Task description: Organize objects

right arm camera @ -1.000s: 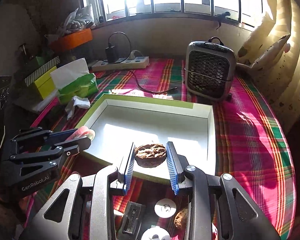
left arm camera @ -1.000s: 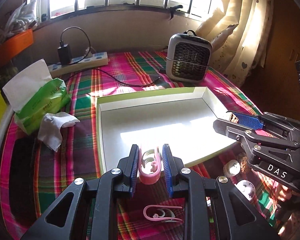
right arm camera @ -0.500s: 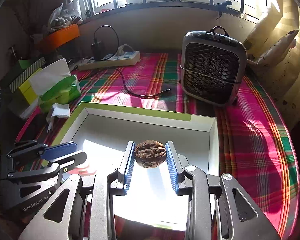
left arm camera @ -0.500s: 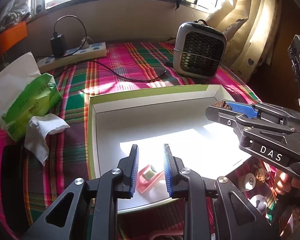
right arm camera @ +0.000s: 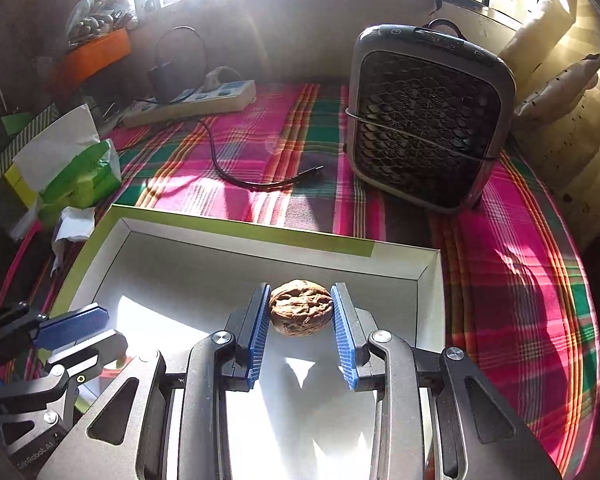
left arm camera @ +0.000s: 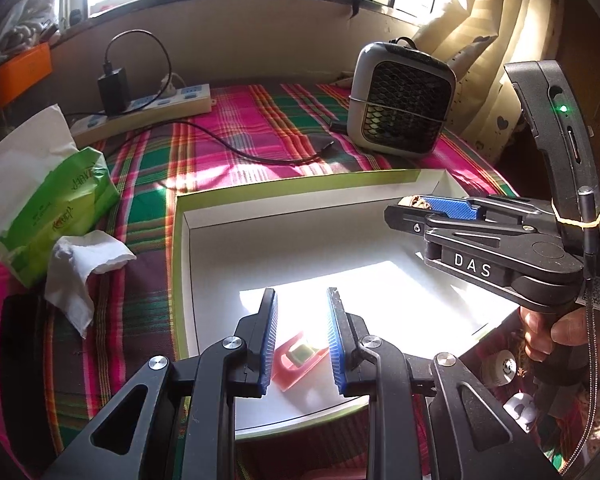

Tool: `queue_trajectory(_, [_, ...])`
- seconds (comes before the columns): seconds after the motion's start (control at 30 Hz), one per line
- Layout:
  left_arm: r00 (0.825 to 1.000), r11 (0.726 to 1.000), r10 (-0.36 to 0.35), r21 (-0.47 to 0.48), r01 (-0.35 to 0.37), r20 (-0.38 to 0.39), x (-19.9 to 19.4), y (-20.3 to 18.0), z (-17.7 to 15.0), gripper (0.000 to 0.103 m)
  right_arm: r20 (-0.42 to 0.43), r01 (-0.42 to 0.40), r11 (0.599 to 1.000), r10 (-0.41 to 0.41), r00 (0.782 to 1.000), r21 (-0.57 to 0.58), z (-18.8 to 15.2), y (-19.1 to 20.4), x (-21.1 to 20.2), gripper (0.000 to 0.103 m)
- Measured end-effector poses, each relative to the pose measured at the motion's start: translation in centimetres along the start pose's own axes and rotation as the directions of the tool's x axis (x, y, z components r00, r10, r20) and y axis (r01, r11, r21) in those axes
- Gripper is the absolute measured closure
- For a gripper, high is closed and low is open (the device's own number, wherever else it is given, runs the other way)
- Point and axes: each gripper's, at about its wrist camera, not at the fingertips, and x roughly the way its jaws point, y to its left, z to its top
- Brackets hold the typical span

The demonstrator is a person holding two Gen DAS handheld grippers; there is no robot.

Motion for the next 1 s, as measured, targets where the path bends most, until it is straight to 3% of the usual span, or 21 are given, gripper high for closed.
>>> queue_trajectory(0.43, [1.000,1.000,-0.014,0.001,0.014,-0.006,0.2,-0.1,0.0,0.079,-0.031,0.014,1.000,-0.014,0.999,0.000,0.0,-0.1,0.9,0.071])
queue_trajectory(0.5, [1.000,1.000,-0.010,0.002,0.010,-0.005,0.2,-0.1,0.0,0.078,-0.031,0.015,1.000,-0.015,0.999,-0.005,-0.1,0.0,0.8,0.067])
queue_trajectory(0.57, [1.000,1.000,-0.011,0.000,0.011,-0.005,0.1,0.0,-0.1,0.076,-0.024,0.017,1.000,-0.017,1.000,-0.010,-0.1,0.1,0.6,0.055])
queue_trajectory(1.0, [1.000,1.000,-0.020,0.008,0.020,0.015,-1.4,-0.3,-0.5,0.070,0.010,0.027,1.000,-0.027,1.000,0.014,-0.8,-0.1,-1.4,0.048])
